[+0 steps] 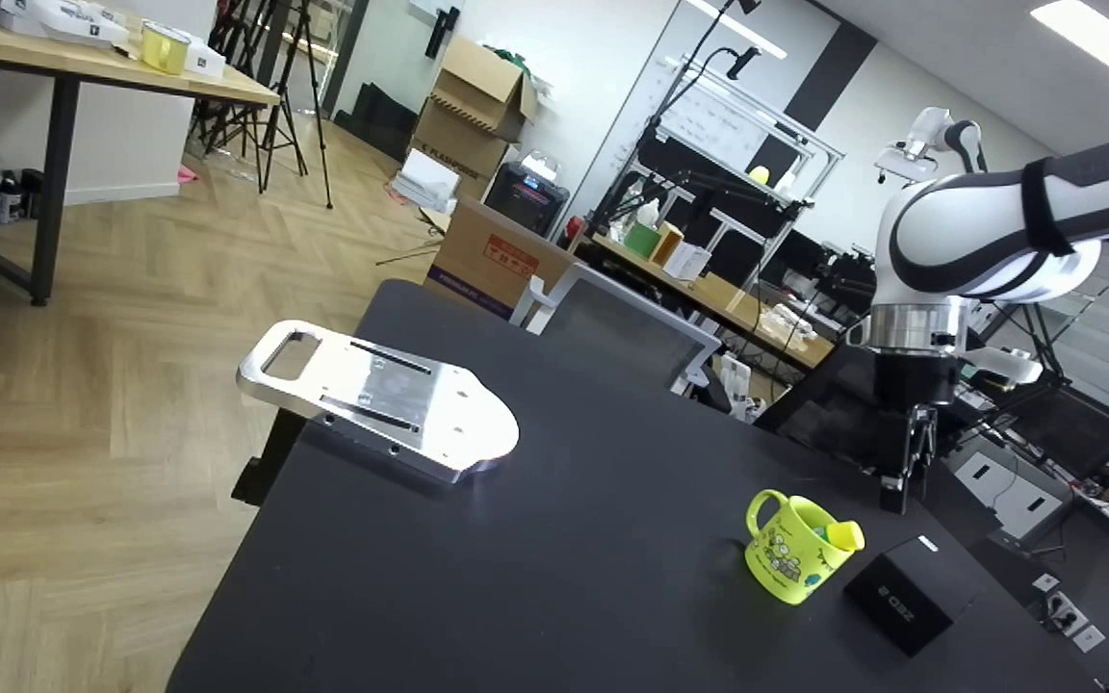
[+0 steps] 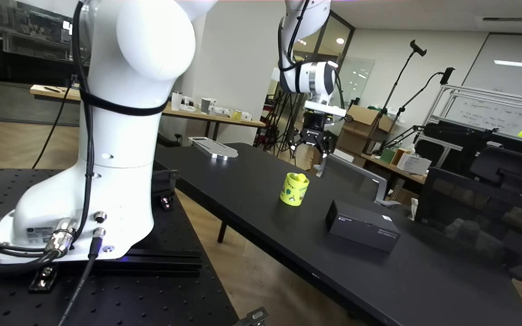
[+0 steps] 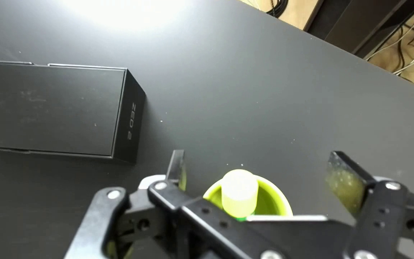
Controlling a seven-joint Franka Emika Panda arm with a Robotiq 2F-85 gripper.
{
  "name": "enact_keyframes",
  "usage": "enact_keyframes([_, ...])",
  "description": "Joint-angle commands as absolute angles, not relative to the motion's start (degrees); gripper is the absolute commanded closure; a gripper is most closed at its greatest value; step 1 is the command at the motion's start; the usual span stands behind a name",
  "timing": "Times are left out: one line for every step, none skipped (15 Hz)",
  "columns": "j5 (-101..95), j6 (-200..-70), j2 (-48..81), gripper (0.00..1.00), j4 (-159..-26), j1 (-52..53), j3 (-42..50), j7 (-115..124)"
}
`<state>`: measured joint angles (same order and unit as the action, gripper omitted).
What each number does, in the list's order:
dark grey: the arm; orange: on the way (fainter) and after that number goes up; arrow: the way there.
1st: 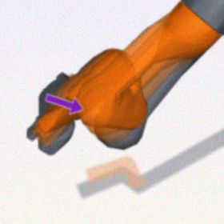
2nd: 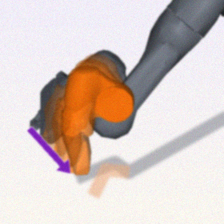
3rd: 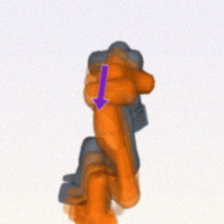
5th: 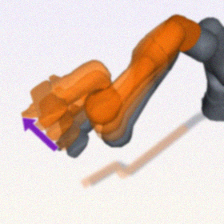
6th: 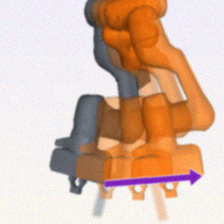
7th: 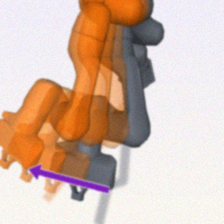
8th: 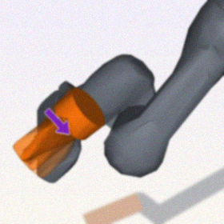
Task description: Remove the glue stick from the cup,place it on the box then the table,back into the cup and lastly on the table
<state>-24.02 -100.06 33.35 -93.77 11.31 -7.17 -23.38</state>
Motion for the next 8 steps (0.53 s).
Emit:
enact_keyframes([-25.82,-96.99,37.58,0.0,-89.36,12.36,-7.64,-26.37])
enact_keyframes([-26.45,-96.46,38.54,0.0,-88.75,12.71,-7.54,-26.73])
enact_keyframes([-26.77,-96.27,39.35,0.0,-88.32,12.89,-7.52,-27.03])
enact_keyframes([-27.23,-95.96,40.2,0.0,-87.76,13.04,-7.45,-27.35])
enact_keyframes([-27.54,-95.61,40.97,0.0,-87.25,13.16,-7.4,-27.4])
enact_keyframes([-27.7,-95.47,41.7,0.0,-86.75,13.22,-7.37,-27.54])
enact_keyframes([-27.98,-95.37,42.38,0.0,-86.24,13.29,-7.31,-27.58])
enact_keyframes([-28.17,-95.22,43.08,0.0,-85.64,13.36,-7.26,-27.49])
